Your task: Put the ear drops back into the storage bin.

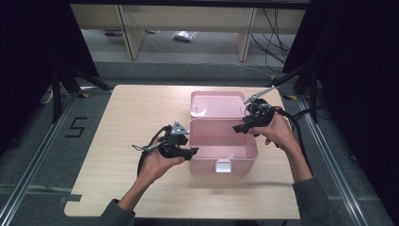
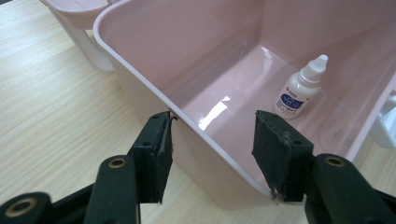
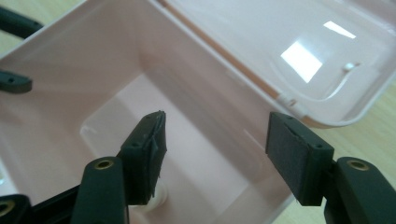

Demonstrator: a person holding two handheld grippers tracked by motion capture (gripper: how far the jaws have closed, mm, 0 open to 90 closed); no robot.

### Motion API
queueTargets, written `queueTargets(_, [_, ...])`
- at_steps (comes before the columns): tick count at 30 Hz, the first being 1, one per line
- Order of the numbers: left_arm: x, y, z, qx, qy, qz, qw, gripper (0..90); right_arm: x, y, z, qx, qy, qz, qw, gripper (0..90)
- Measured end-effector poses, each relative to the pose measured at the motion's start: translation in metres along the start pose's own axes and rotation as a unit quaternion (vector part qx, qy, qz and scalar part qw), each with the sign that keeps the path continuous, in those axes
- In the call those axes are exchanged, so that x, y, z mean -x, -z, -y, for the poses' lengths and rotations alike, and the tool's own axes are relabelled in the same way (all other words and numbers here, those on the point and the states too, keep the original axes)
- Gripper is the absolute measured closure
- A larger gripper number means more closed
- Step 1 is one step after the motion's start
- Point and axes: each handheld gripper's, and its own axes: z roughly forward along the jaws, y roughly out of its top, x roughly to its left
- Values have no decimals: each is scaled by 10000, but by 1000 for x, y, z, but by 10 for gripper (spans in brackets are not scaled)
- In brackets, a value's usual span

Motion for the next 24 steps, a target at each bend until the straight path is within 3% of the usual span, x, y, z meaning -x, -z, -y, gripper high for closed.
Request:
queueTargets(4, [0,-2,1,-22,7,-6,10000,472,6,1,0,185,-62,44,9998,405])
queueTargets(8, [-1,-2,1,14,30,30,10000,471,16,3,0,342,-134,249,9990,406])
queueTargets(10, [-2,-2,0,19,34,2,10000,469,20,4,-1,436,-208,268,9985,410])
queueTargets(11, [-3,-2,0,27,21,0,10000,467,20,5,-1,466,-355,285,9979,416])
queueTargets(15, [-6,-5,-3,50,107,17,9999,439,28,5,-3,520,-360,402,9972,422])
queueTargets(19, [-6,-7,-7,79,157,-44,9998,397,35,1,-4,552,-680,419,9953,427])
queueTargets(21, [-7,-6,-11,122,141,-40,9998,380,41,-2,-5,547,-653,437,9954,426])
queueTargets(22, [-9,-6,-13,143,155,-74,9998,377,41,-5,-5,605,-808,432,9940,426])
queueTargets(24, [-12,-8,-19,158,186,-141,9996,369,46,-7,-6,549,-721,488,9947,423])
